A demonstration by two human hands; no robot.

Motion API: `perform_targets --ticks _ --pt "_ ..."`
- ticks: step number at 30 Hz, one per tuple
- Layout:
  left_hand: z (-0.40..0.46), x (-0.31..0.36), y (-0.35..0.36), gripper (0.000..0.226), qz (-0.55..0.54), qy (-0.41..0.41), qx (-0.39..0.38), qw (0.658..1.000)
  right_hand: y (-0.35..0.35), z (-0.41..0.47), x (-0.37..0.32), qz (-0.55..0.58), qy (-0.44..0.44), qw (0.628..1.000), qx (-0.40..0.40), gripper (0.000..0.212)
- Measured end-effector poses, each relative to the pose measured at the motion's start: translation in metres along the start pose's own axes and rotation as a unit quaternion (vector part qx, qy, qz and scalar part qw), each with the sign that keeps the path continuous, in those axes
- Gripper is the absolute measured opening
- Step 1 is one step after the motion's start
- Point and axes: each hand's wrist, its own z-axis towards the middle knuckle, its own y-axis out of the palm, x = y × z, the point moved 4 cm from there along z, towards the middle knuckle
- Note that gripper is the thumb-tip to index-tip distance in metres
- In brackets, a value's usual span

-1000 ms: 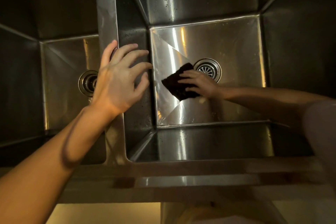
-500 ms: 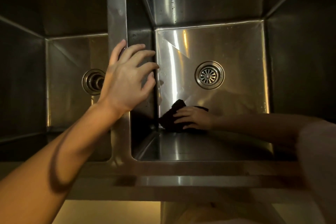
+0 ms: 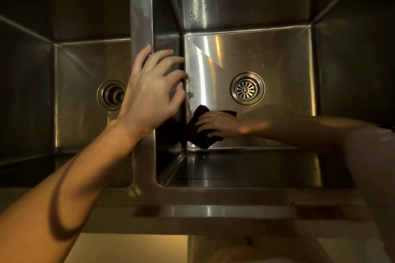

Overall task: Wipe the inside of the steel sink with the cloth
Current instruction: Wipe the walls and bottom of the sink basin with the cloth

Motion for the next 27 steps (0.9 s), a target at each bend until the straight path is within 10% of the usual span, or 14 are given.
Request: perform_targets --ticks 11,16,27 --pt "-0.001 0.004 0.000 0.027 0.006 0.004 -0.013 1.000 -0.007 -0.043 0.014 -0.032 -0.077 0.995 0.048 0.038" --pt "-0.001 0.004 -0.001 0.028 -0.002 -0.001 -0.012 1.000 -0.031 -0.027 0.040 0.024 0.106 0.987 0.121 0.041" --pt "-0.002 0.003 0.001 0.029 0.009 0.007 -0.031 0.999 0.015 -0.036 -0.004 0.061 0.042 0.996 0.051 0.039"
